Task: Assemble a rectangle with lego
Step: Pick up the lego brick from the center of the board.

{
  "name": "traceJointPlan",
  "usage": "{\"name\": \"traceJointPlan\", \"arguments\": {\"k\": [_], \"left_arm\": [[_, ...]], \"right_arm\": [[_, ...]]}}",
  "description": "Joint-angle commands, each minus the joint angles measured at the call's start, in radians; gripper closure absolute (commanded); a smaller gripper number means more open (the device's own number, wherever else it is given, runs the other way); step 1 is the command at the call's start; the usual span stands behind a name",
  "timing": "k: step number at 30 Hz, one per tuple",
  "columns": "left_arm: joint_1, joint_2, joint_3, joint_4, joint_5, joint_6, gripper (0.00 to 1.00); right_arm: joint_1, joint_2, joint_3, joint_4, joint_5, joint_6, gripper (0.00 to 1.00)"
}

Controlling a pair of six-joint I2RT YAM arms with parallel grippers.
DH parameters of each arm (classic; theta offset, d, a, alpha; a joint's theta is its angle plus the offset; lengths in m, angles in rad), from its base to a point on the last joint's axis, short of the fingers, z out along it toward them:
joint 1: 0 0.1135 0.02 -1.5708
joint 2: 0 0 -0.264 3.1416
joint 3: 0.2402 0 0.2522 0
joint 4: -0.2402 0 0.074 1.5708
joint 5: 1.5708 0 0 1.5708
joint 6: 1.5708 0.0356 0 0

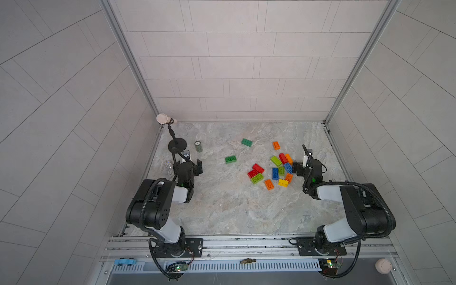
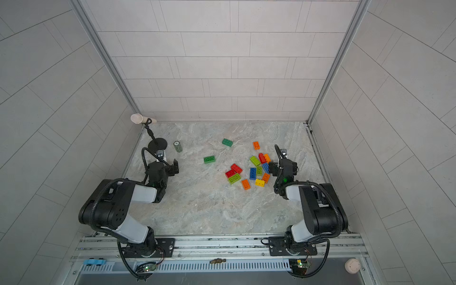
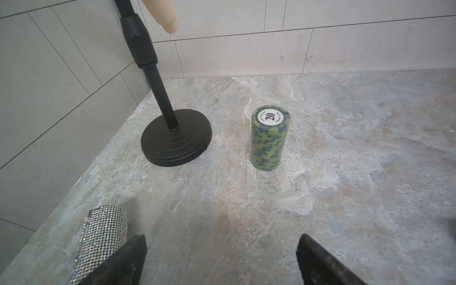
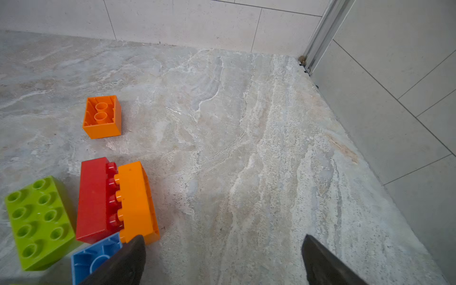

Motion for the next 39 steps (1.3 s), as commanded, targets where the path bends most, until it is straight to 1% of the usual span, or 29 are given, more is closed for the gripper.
{"name": "traceJointPlan", "arguments": {"k": [1, 34, 35, 37, 39], "left_arm": [[0.007, -0.002, 0.002, 0.027, 0.007, 0.020, 0.00], [0.011, -0.001, 0.007, 0.018, 0.010, 0.014, 0.00], [0.017, -0.001, 0.016, 0.003, 0.015, 0.008, 0.00], [0.046, -0.002, 0.036, -0.043, 0.059, -0.015, 0.00], [0.065, -0.002, 0.037, -0.044, 0.097, -0.024, 0.00]], "right_arm": [[0.005, 0.008, 0.010, 0.029, 0.013, -0.021, 0.00], [0.005, 0.010, 0.012, 0.025, 0.012, -0.019, 0.00], [0.002, 0.010, 0.014, 0.022, 0.007, -0.018, 0.01], [-0.005, 0.012, 0.018, 0.014, -0.005, -0.013, 0.00], [-0.005, 0.012, 0.019, 0.015, -0.005, -0.014, 0.00]]}}
